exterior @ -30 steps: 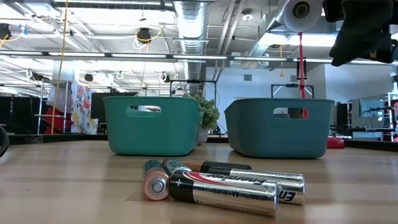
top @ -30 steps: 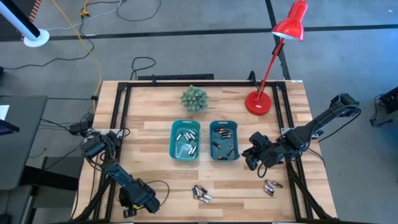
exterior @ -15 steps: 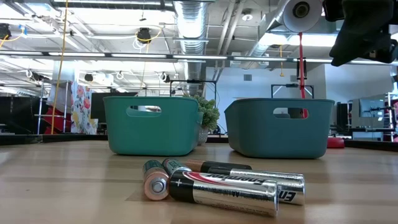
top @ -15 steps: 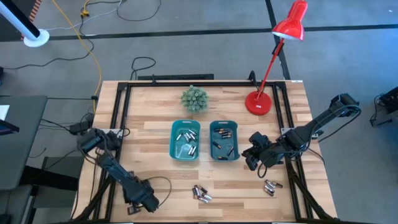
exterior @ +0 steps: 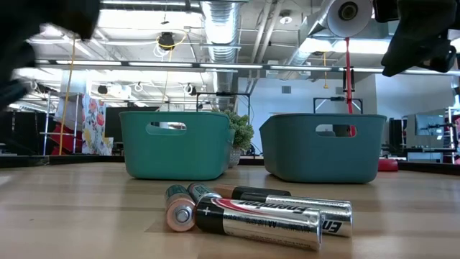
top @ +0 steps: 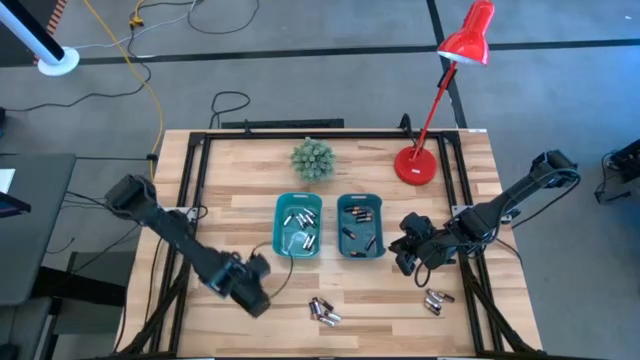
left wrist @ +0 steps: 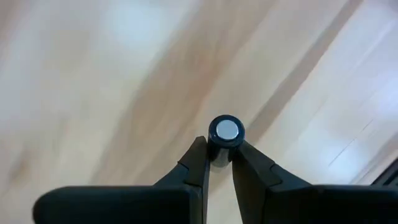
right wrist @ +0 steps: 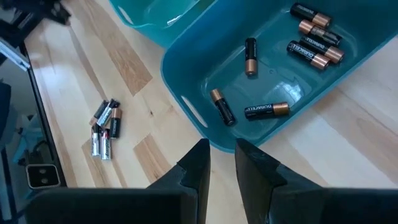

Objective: Sort batteries
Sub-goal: Put the black battery into the blue bin

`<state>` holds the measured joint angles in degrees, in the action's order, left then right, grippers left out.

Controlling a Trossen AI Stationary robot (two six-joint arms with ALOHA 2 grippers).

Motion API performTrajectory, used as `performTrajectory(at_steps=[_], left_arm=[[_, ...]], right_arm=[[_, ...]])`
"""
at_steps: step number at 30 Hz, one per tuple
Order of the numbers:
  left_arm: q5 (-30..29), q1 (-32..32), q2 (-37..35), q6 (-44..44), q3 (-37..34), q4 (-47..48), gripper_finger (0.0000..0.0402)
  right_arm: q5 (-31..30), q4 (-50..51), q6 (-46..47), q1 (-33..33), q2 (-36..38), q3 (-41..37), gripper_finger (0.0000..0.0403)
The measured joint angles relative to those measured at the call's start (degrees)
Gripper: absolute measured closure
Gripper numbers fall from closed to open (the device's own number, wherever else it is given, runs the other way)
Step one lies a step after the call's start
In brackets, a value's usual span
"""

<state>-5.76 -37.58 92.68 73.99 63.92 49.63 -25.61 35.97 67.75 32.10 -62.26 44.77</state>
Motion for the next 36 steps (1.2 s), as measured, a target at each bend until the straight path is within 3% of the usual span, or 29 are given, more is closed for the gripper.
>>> performTrajectory(at_steps=[5,9,12,15,22,29,36], left_arm=[[-11.72,5.47,-4.87,-3.85,0.04,-7.36,0.0362],[-13.99,12.23,-5.69,-14.23,0.09,-17.87,0.0362],[-10.86,18.64,-4.58,-23.61,0.29,-25.74,0.0362],[-6.8,25.25,-1.39,-31.74,3.75,-26.08,0.0362],[3.07,37.02,12.01,-54.16,21.16,-23.31,0.0362],[5.98,40.71,26.9,-66.95,40.74,-10.95,0.0362],[7.32,40.61,35.85,-74.13,49.18,-5.21,0.0362]], right_arm=[[0.0,0.01,-2.31,0.0,0.0,0.0,0.031],[0.0,0.0,-3.71,0.0,0.0,0.0,0.031],[0.02,0.0,-4.75,0.0,0.0,0.0,0.031],[0.0,0.0,-4.84,0.0,0.0,0.0,0.031],[0.02,0.0,-1.97,0.0,0.0,0.0,0.031],[0.01,0.18,3.44,0.0,0.0,0.0,0.031],[-0.38,0.35,8.48,-0.19,0.0,0.0,0.031]])
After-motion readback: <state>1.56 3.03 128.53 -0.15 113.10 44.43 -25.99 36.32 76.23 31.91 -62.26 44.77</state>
